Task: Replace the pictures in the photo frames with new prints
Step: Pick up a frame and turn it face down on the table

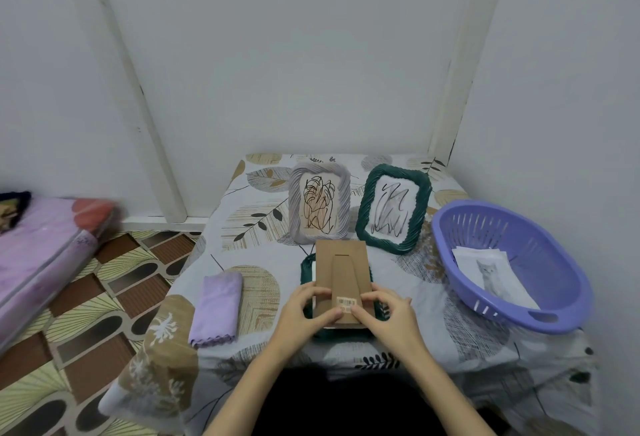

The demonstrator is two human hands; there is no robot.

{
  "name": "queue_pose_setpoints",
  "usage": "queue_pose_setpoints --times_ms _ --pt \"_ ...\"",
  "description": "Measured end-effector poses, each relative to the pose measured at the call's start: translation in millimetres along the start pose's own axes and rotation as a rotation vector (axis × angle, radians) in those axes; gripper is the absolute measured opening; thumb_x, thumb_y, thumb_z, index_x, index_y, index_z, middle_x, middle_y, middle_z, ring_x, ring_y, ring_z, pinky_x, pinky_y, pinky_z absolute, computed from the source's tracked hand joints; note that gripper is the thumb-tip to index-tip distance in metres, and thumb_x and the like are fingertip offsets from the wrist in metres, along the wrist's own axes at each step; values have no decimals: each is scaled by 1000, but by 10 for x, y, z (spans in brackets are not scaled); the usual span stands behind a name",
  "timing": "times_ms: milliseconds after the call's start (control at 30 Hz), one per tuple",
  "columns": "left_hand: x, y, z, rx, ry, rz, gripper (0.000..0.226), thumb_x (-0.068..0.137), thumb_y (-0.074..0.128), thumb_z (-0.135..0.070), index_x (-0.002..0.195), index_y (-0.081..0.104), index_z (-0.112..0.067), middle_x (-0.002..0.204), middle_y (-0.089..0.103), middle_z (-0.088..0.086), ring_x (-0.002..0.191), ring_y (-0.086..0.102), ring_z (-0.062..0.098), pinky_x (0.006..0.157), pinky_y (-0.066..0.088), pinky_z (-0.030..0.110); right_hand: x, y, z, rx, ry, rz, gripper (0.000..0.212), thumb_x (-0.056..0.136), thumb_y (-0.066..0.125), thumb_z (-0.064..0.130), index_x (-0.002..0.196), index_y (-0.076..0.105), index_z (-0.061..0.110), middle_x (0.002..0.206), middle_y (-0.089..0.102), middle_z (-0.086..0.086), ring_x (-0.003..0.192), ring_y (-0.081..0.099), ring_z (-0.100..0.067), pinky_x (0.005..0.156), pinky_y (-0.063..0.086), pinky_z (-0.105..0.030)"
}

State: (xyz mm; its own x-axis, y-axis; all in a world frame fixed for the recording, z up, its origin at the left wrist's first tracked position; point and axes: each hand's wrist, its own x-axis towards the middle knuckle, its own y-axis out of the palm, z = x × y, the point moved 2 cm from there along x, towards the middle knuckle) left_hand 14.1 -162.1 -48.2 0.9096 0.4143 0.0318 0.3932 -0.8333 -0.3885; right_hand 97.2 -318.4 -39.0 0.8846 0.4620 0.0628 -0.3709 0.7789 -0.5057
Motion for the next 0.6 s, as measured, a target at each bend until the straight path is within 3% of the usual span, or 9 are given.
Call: queue_pose_setpoints --times_ms 100,167,233,300,367,433,467,533,600 --pt "-3 -34 -89 -242 -10 -24 52 72 75 -8 117 52 -23 123 49 -3 98 64 22 76 55 25 14 -14 117 27 -46 -11 17 74 75 30 75 61 39 121 56 4 119 47 -4 113 -11 -38" --pt "7 -99 -88 -367 -37 -48 69 71 74 -1 130 43 -21 127 49 -1 97 66 27 71 57 33 49 10 171 38 -58 14 15 74 75 31 80 63 37 122 55 5 120 46 -4 113 -11 -41" --pt "31 -196 -35 -393 -54 -90 71 71 74 1 131 43 -19 133 49 3 107 62 29 79 57 40 81 60 187 48 -76 78 21 75 74 32 85 60 44 121 58 8 120 48 -6 116 1 -50" --pt "24 -320 1 -405 -86 -127 67 73 71 3 131 44 -15 134 50 5 103 63 26 82 57 35 98 109 163 76 -102 126 26 76 72 34 91 57 47 116 60 14 117 50 -7 113 19 -51" --pt "-7 -474 41 -380 -125 -168 66 74 70 3 134 43 -10 129 55 5 98 65 27 80 57 30 126 123 101 11 -116 91 26 76 68 42 101 60 41 121 60 11 120 50 -10 111 23 -51" --pt "-41 -637 86 -299 -141 -217 64 76 68 4 134 44 -9 123 57 4 95 62 26 76 56 28 161 115 9 -224 -113 30 51 72 51 59 114 60 31 132 53 3 127 43 -16 110 20 -50" --pt "-51 -718 118 -195 -141 -250 61 78 67 3 133 45 -8 125 55 7 99 59 24 81 54 28 170 117 -34 -364 -105 35 59 73 43 62 121 57 30 139 46 0 132 36 -19 111 19 -49" --pt "-65 -838 168 126 -145 -277 54 82 63 -3 133 46 -9 132 47 14 114 51 24 97 42 29 178 135 -116 -526 -58 90 53 85 44 54 133 46 31 150 30 -1 140 20 -20 112 11 -51" --pt "-80 -867 196 429 -146 -222 48 89 55 -10 136 43 -11 137 41 15 124 42 28 104 30 29 167 168 -155 -593 -45 130 49 91 45 47 137 41 31 154 19 0 143 11 -20 112 5 -54"
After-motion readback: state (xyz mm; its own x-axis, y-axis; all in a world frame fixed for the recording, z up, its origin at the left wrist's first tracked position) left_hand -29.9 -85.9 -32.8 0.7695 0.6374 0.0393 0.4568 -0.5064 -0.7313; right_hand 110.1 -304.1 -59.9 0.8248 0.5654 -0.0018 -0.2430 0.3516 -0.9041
